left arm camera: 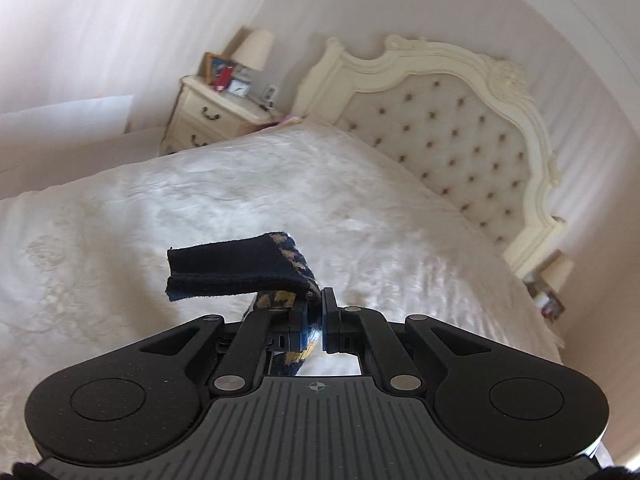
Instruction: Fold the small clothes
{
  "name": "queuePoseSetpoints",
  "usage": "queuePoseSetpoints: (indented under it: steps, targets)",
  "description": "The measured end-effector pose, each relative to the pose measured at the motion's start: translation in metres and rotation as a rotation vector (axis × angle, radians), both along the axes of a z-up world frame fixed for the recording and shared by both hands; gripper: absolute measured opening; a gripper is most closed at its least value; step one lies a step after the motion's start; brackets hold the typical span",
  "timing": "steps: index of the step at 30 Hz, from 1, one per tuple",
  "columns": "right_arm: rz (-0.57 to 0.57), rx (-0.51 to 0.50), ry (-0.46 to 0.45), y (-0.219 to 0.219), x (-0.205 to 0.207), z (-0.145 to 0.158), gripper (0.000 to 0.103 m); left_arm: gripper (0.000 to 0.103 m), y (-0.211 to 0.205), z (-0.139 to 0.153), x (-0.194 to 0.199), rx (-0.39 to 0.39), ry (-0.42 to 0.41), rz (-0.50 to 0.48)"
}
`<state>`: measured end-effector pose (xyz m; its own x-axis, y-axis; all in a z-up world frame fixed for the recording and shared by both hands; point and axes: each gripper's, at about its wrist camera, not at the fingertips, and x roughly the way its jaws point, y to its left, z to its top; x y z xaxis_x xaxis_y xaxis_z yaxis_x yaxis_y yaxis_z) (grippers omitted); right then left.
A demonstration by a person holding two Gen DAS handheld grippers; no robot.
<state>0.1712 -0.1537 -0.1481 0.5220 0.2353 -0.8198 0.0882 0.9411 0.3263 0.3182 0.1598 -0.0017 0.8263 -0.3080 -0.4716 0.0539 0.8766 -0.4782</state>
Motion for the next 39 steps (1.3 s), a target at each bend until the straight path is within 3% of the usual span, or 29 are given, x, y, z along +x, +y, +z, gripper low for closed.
queuePoseSetpoints:
  steps: [4, 8, 12, 18, 21, 23, 29, 34, 39]
  targets:
    - [-0.037, 0.010, -0.010, -0.027, -0.019, 0.003, 0.102, 0.005, -0.071, 0.007, -0.008, -0.021, -0.040, -0.121]
    - [-0.078, 0.015, -0.016, -0.055, -0.036, 0.006, 0.102, 0.005, -0.144, -0.008, -0.011, -0.024, -0.035, -0.239]
    - [-0.113, 0.017, -0.017, -0.078, -0.049, 0.007, 0.102, 0.005, -0.212, -0.045, -0.010, -0.018, 0.041, -0.328]
    - [-0.144, 0.014, -0.012, -0.099, -0.063, 0.009, 0.102, 0.006, -0.277, -0.104, -0.019, 0.047, 0.174, -0.442]
    - [-0.153, 0.016, -0.008, -0.102, -0.067, 0.007, 0.102, 0.009, -0.293, -0.123, -0.022, 0.066, 0.240, -0.494]
    - [-0.158, 0.018, -0.005, -0.101, -0.068, 0.006, 0.102, 0.034, -0.302, -0.127, -0.028, 0.082, 0.260, -0.542]
    - [-0.156, 0.023, 0.005, -0.092, -0.065, 0.000, 0.102, 0.070, -0.311, -0.116, -0.050, 0.133, 0.192, -0.697]
    - [-0.158, 0.020, 0.016, -0.081, -0.055, -0.003, 0.102, 0.070, -0.315, -0.111, -0.063, 0.224, 0.138, -0.789]
    - [-0.147, -0.009, 0.014, -0.072, -0.040, -0.001, 0.102, 0.070, -0.271, -0.123, -0.052, 0.263, 0.183, -0.707]
